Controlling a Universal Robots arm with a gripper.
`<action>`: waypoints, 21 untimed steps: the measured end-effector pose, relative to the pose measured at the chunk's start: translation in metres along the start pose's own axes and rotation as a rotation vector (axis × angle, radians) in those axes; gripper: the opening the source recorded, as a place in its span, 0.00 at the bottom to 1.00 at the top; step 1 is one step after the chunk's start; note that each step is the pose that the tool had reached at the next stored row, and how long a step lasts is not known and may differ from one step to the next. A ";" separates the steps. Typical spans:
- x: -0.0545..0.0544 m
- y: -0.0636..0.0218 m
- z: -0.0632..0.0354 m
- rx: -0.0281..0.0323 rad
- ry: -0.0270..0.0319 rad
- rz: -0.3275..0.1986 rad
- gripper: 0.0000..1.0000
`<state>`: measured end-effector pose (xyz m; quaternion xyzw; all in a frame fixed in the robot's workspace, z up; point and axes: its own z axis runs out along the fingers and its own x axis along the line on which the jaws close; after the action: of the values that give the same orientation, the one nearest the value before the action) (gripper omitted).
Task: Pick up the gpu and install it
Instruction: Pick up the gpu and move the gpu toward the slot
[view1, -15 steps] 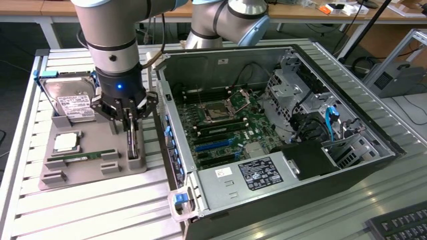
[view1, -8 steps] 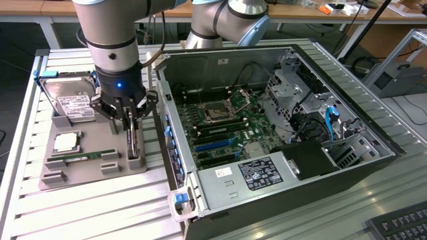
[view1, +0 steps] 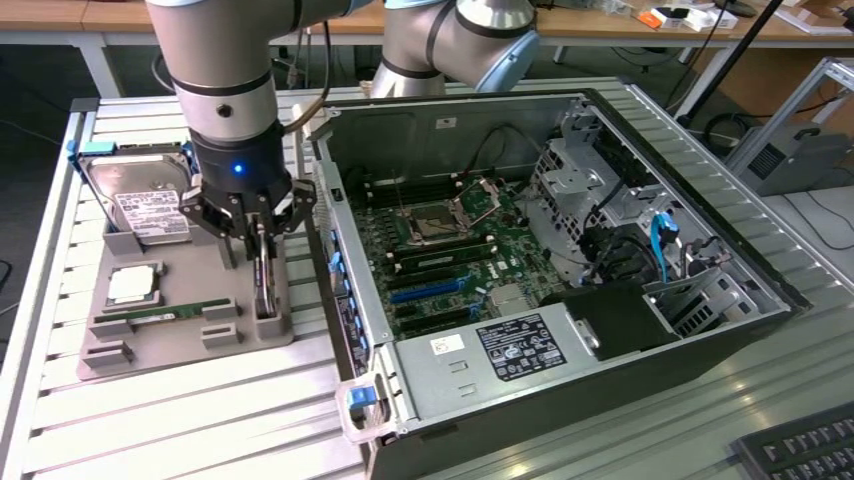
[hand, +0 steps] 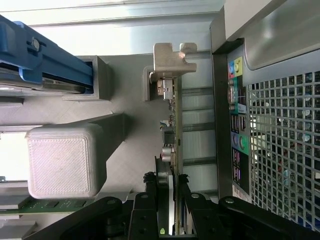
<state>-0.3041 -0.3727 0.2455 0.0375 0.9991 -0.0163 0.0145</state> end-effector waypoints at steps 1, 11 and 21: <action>0.000 0.0000 -0.0002 0.0000 0.0001 0.000 0.27; 0.000 -0.0001 -0.0022 0.0000 0.0000 0.000 0.27; 0.000 -0.0002 -0.0054 0.0000 0.0001 0.000 0.27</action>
<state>-0.3041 -0.3728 0.2509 0.0374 0.9991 -0.0163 0.0145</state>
